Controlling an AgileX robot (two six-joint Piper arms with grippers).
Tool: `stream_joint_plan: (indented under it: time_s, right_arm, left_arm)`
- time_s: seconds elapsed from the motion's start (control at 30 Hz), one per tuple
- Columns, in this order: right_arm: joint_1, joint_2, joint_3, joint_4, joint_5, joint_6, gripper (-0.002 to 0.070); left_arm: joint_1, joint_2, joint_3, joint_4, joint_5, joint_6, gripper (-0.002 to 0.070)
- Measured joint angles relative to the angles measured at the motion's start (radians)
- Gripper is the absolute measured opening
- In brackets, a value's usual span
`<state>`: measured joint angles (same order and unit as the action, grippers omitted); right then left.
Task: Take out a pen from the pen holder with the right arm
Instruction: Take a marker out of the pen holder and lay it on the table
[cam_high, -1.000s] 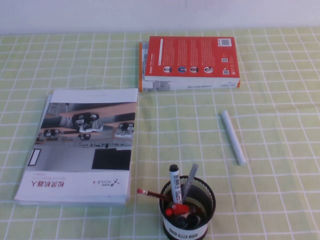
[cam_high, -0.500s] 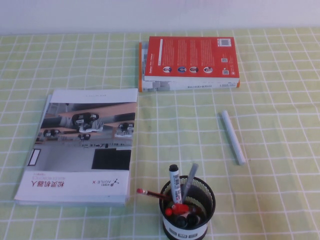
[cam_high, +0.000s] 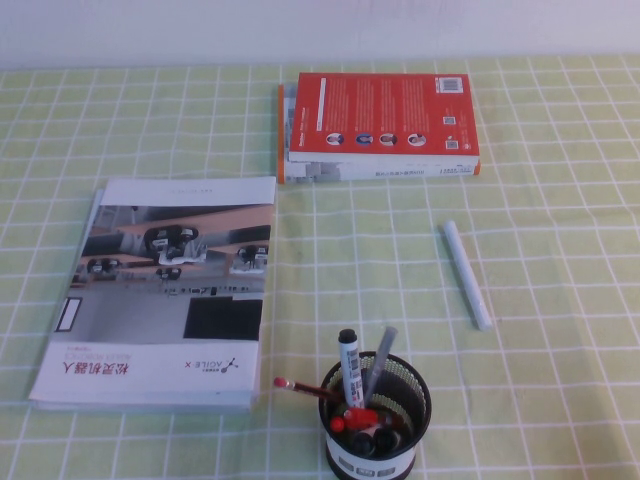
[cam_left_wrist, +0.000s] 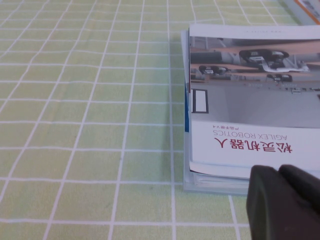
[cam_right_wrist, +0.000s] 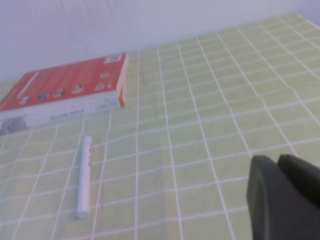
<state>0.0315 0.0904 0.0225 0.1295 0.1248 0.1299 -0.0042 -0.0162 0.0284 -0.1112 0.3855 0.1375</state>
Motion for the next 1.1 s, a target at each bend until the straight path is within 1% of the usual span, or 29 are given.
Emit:
stream_joint_plan:
  time_s: [0.2,0.3,0.43,0.57,0.83,1.1]
  right_arm:
    - [0.0,-0.097,0.004,-0.006,0.015,-0.004,-0.0013]
    - [0.003,-0.099,0.004,-0.008,0.024,-0.027,-0.0013]
    - [0.04,-0.099,0.004,-0.014,0.042,-0.104,-0.0013]
    - [0.052,-0.099,0.004,-0.016,0.089,-0.13,-0.0013]
    - [0.053,-0.099,0.004,-0.016,0.239,-0.138,-0.0013]
    - [0.053,-0.099,0.004,-0.016,0.251,-0.145,-0.0013]
  left_arm:
    - [0.0,0.0,0.0,0.0,0.0,0.0,-0.0005]
    - [0.0,0.0,0.0,0.0,0.0,0.0,-0.0005]
    - [0.0,0.0,0.0,0.0,0.0,0.0,-0.0005]
    - [0.0,0.0,0.0,0.0,0.0,0.0,-0.0005]
    - [0.0,0.0,0.0,0.0,0.0,0.0,-0.0005]
    - [0.0,0.0,0.0,0.0,0.0,0.0,-0.0005]
